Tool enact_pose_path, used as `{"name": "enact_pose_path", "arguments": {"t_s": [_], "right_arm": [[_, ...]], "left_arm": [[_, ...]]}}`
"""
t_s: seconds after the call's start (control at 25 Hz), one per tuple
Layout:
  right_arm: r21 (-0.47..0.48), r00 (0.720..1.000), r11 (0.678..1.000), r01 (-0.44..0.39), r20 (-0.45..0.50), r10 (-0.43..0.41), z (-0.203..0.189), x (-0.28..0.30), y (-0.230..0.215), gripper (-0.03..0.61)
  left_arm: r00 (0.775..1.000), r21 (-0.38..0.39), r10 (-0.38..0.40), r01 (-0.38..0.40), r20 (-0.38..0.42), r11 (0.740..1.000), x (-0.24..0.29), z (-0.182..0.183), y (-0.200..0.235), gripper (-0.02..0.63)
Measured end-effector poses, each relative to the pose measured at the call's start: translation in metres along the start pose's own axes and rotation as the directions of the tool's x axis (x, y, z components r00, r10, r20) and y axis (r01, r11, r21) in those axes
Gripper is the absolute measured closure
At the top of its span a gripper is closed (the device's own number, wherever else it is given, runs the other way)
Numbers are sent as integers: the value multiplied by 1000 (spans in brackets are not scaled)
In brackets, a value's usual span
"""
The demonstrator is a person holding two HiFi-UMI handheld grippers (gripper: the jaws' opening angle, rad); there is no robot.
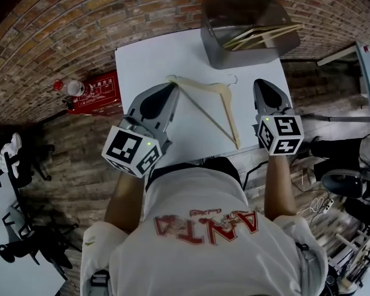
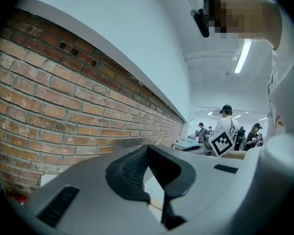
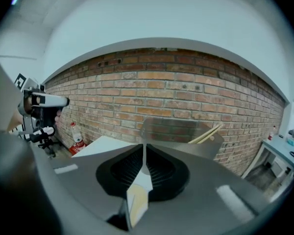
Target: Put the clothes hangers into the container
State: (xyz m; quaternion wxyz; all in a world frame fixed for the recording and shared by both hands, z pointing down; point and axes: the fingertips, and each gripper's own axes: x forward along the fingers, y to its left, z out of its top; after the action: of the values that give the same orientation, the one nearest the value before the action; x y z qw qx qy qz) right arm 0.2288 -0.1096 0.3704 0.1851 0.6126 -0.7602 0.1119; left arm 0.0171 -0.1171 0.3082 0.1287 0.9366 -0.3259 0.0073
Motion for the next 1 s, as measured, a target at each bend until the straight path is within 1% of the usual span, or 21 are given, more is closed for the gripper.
{"name": "enact_pose_path", "arguments": {"t_s": [0.08,0.12,0.16,0.2,0.24,0.36,0.52,0.64,0.72,0.84,1.0], "right_arm": [[-5,997,1000,-16,-73,15,-20,12,3,558],[-4,993,1000,-24,-114,23,-31,19,4,528],[-3,987,1000,-31,-157,30,-44,25,5,460],[-3,979,999,-38,-201,36,-57,32,7,417],[-4,970,999,-43,-242,40,-71,39,9,398],[-8,937,998,-54,-346,48,-110,61,15,373],[6,894,998,-65,-444,61,-154,90,24,367],[13,861,998,-54,-507,53,-183,110,28,367],[3,835,999,-35,-550,31,-205,121,23,356],[-7,802,1000,-22,-598,14,-230,131,19,347],[17,779,999,-47,-625,47,-248,141,24,347]], "left_arm": [[1000,-13,1,-1,-11,1000,1,-6,3,604],[1000,-22,1,-1,-15,1000,2,-10,5,604],[1000,-32,0,-1,-18,999,3,-14,7,604],[1000,-41,0,-1,-22,999,3,-18,9,604],[1000,-48,2,-3,-28,999,4,-22,11,604],[999,-55,9,-11,-49,998,5,-30,20,604],[997,-80,17,-23,-76,997,6,-42,34,604],[994,-98,17,-28,-110,995,7,-54,43,604],[992,-105,12,-25,-123,994,10,-63,47,604],[991,-115,4,-20,-133,993,13,-74,54,604],[986,-128,-8,-14,-164,992,17,-82,61,604]]}}
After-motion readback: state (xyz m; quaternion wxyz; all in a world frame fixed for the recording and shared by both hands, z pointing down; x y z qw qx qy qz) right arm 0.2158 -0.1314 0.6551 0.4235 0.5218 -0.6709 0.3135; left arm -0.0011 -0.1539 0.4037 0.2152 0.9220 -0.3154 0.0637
